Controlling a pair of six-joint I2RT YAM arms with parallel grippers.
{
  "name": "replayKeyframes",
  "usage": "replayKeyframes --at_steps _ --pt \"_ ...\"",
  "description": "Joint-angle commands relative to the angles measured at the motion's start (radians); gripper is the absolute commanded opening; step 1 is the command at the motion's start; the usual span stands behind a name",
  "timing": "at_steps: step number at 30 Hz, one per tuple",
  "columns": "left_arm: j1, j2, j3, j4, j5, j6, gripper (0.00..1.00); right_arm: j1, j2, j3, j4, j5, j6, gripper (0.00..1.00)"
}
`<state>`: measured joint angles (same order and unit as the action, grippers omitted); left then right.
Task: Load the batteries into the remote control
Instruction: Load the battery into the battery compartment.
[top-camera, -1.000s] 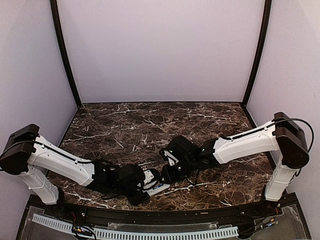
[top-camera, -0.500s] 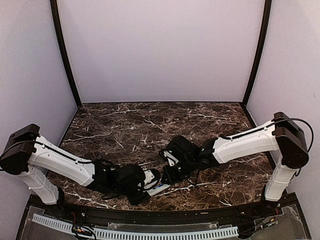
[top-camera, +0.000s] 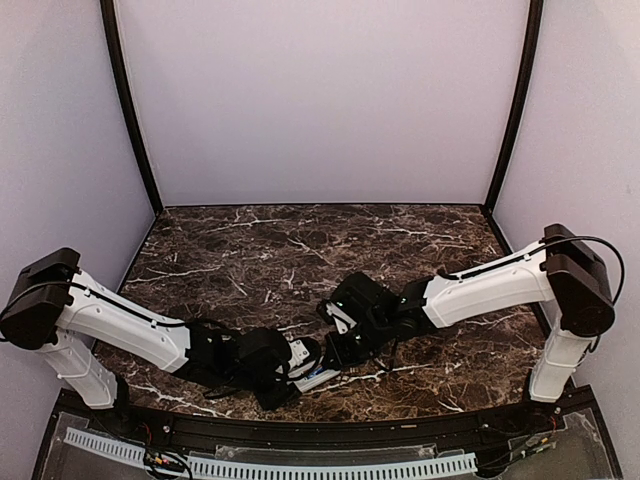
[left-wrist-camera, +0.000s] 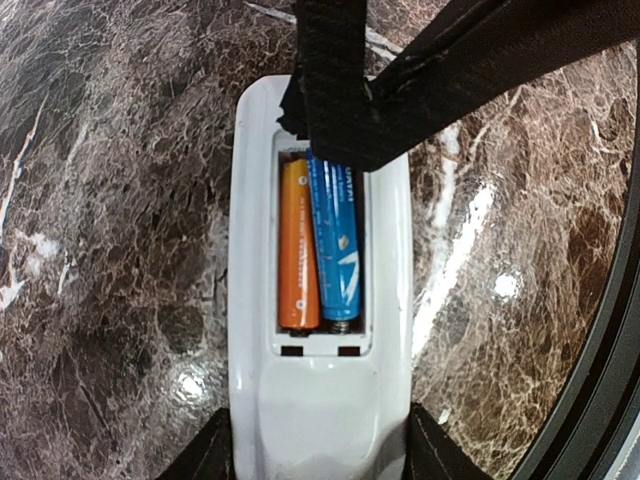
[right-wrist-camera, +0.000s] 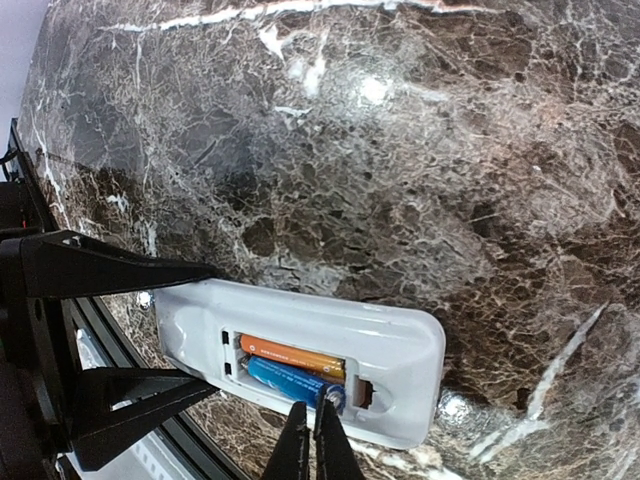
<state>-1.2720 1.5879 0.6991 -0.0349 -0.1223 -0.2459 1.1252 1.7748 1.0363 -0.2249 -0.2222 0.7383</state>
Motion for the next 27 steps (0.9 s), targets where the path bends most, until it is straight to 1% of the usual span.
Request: replayKeyframes --at_steps 1,8,12,15,18,21,25,27 --pt "-0.001 0.043 -0.009 -0.067 0.052 -0.006 0.51 0.011 0.037 0.02 -0.013 -0.017 -0.009 0.03" --pt "-0.001 0.047 -0.006 -0.069 0.052 -0.006 0.51 0.008 -0.046 0.089 -0.162 0.101 -0.121 0.09" --pt "-0.001 0.05 -0.006 -0.07 0.053 -0.006 0.51 0.0 -0.049 0.1 -0.163 0.105 -0.13 0.12" --pt "-0.001 0.051 -0.004 -0.071 0.054 -0.006 0.5 -0.01 -0.018 0.105 -0.156 0.094 -0.126 0.17" --pt "-0.001 0.052 -0.003 -0.072 0.055 -0.006 0.49 -0.012 0.022 0.115 -0.139 0.08 -0.134 0.19" --pt "-0.001 0.053 -0.003 -0.072 0.055 -0.006 0.49 -0.013 0.052 0.131 -0.142 0.068 -0.143 0.19" --pt "-0.001 0.056 -0.001 -0.073 0.056 -0.006 0.48 -0.013 0.063 0.127 -0.123 0.044 -0.141 0.15" --pt "-0.001 0.059 0.001 -0.074 0.056 -0.006 0.48 -0.013 0.061 0.12 -0.124 0.042 -0.136 0.14"
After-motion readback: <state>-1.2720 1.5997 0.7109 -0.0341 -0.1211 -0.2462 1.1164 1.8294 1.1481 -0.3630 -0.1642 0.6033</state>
